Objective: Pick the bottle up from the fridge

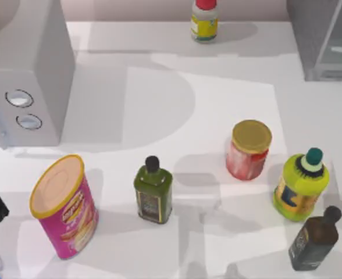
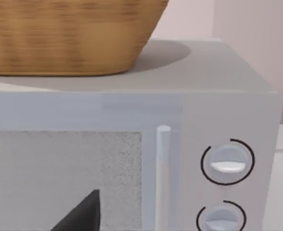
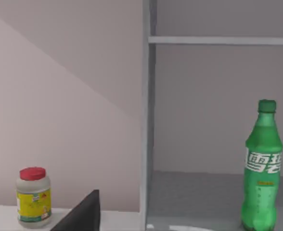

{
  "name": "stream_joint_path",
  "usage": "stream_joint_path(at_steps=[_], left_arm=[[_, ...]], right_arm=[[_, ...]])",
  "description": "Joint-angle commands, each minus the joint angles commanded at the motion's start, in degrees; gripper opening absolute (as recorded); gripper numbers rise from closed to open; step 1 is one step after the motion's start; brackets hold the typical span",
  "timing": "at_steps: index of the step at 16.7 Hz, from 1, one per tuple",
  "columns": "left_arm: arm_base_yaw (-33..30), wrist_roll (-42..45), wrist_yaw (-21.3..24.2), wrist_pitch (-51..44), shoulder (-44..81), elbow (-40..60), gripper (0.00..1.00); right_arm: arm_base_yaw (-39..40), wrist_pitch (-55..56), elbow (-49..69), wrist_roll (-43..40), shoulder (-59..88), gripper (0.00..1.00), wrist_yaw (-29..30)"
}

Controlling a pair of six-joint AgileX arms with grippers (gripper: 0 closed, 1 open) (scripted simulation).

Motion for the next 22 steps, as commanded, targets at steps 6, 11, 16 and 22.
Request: stream_joint_path(at_steps=[6, 11, 16, 22], left_arm=[[0.0, 0.0, 0.0, 0.0, 0.0, 0.0, 1.0], [0.0, 0.0, 0.0, 0.0, 0.0, 0.0, 1.0], [0.0, 0.0, 0.0, 0.0, 0.0, 0.0, 1.0], [0.0, 0.0, 0.0, 0.0, 0.0, 0.0, 1.0]], right_arm=[[-7.6, 28.9, 5.6, 1.4, 19.6, 1.0, -11.1], [-15.6, 57.6, 8.7, 2.0, 50.0, 1.0, -18.8], [-24.5, 76.5, 10.6, 1.6, 78.7, 1.0, -22.8], [-28.5, 82.6, 8.6, 0.6, 97.8, 1.0, -23.2]])
